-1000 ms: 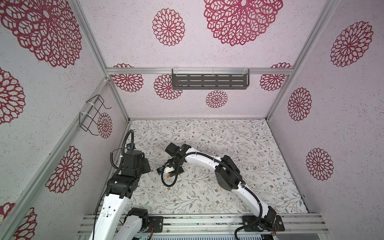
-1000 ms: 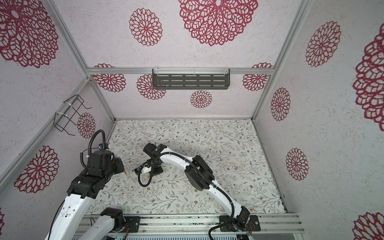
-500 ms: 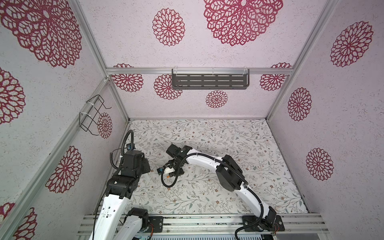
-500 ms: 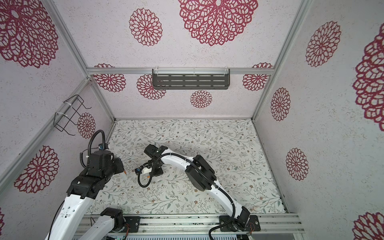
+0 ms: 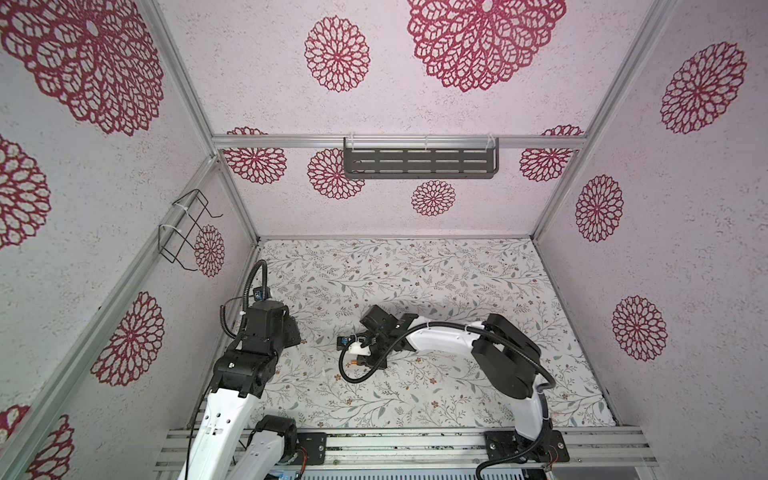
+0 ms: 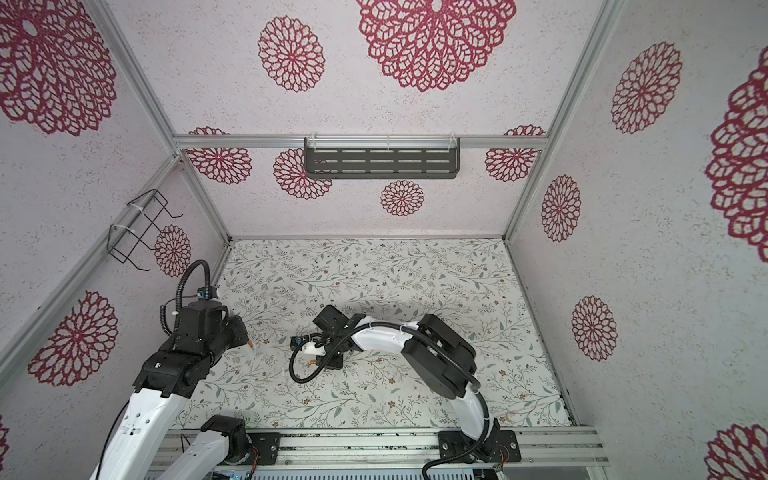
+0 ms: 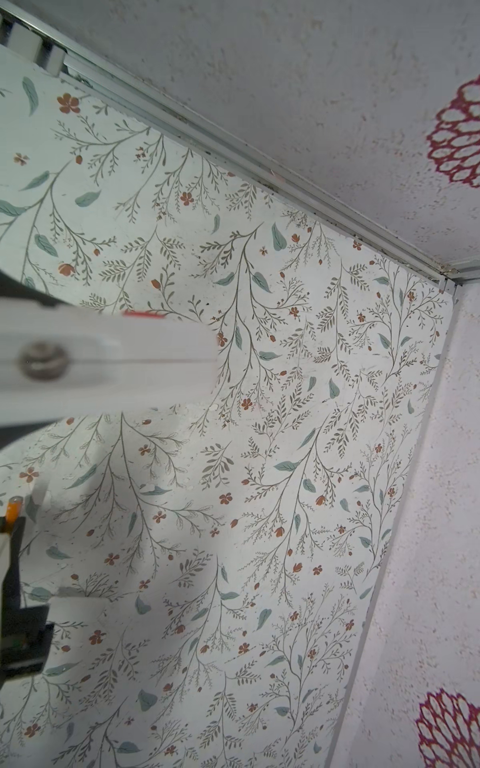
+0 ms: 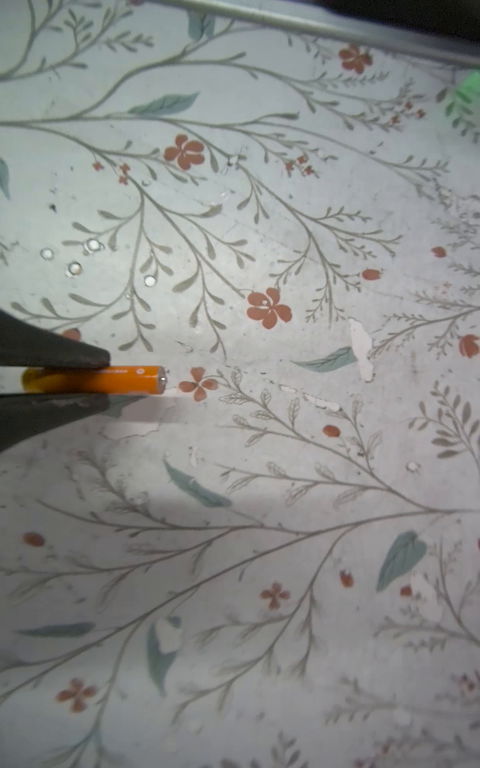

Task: Load the batteries into the remote control
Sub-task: 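Close the right gripper on the end of the orange battery, then lift the battery with the right gripper while the left gripper raises the remote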

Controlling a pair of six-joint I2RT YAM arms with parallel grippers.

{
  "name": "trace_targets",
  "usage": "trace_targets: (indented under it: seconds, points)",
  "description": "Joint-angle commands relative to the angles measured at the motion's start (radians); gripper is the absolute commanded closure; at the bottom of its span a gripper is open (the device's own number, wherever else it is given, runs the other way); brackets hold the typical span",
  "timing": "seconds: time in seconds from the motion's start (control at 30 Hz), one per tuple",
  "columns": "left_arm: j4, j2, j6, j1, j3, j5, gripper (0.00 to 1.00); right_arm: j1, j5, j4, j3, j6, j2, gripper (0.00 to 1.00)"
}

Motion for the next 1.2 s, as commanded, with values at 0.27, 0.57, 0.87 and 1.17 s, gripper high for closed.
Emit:
trace_targets:
  seconds: [0.27,0.57,0.87,1.17]
  points:
    - [0.144,-0.009,0.03,0.001,-0.031,0.298,1.0,0.007,0.358,0.207,-0.371,0.468,-0.382,0.9]
    - [0.348,-0.009,-0.031,0.0,-0.077,0.62,1.0,-0.003,0.54,0.145,-0.5,0.64,-0.566,0.9]
    - [0.565,0.045,-0.098,-0.017,-0.096,0.81,1.0,-0.066,0.635,0.105,-0.625,0.881,-0.675,0.9]
    - [0.6,0.051,-0.097,-0.026,-0.108,0.849,1.0,-0.104,0.679,0.094,-0.695,1.089,-0.705,0.89]
